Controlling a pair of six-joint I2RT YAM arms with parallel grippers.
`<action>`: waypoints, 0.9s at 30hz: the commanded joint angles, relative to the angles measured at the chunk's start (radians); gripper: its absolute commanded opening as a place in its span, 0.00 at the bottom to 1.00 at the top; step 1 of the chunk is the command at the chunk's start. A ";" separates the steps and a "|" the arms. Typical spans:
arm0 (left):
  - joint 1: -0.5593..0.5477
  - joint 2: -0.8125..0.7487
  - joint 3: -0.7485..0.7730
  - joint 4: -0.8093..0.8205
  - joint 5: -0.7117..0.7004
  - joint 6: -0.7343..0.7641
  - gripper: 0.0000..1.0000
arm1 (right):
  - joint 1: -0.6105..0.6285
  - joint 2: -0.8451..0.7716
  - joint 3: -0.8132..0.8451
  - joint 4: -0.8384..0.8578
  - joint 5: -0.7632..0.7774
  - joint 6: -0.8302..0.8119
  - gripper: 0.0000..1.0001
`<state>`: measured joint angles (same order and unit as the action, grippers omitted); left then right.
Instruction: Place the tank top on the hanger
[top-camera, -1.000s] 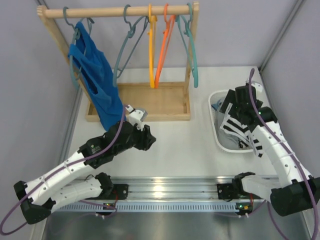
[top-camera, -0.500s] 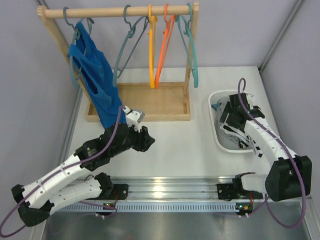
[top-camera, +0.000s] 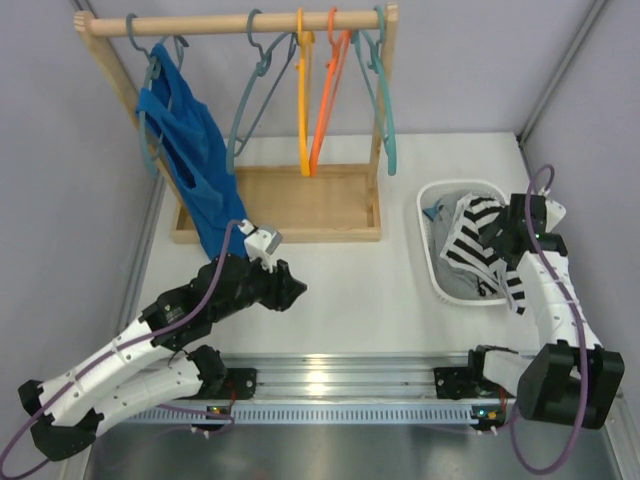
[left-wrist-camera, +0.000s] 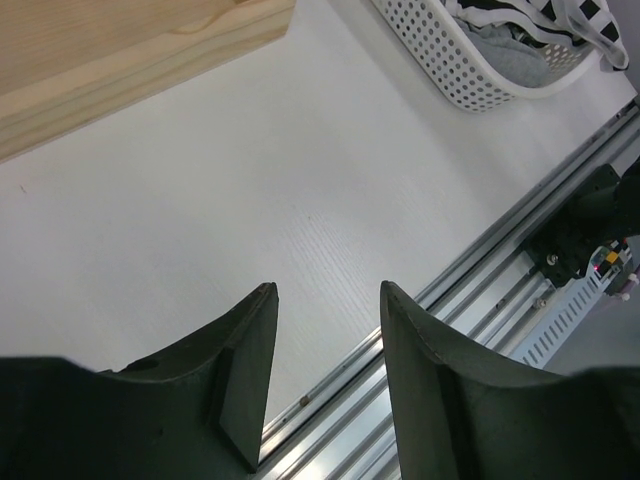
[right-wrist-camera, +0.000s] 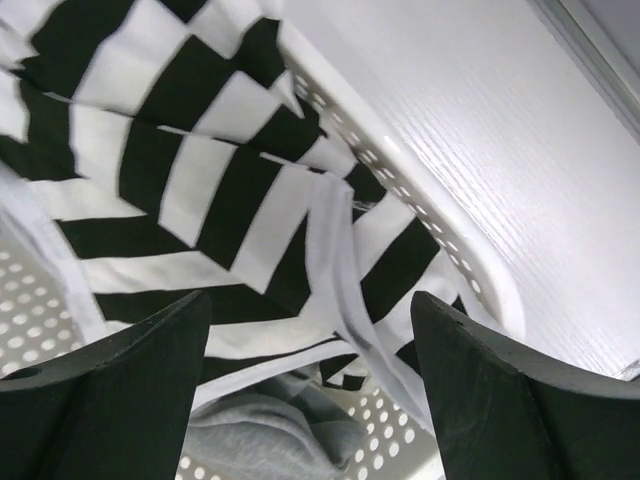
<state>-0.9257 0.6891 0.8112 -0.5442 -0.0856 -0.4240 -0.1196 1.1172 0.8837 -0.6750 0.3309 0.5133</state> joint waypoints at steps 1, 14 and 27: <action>-0.004 -0.022 -0.021 0.053 0.035 0.005 0.51 | -0.083 0.026 -0.032 0.034 -0.056 -0.029 0.81; -0.004 -0.079 -0.024 0.044 0.044 0.014 0.51 | -0.106 0.138 0.003 0.097 -0.144 -0.025 0.30; -0.004 -0.054 0.014 0.053 0.044 -0.001 0.52 | -0.088 -0.066 0.292 -0.098 -0.283 -0.038 0.00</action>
<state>-0.9257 0.6170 0.7849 -0.5377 -0.0452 -0.4206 -0.2165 1.1286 1.0279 -0.7418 0.1143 0.4740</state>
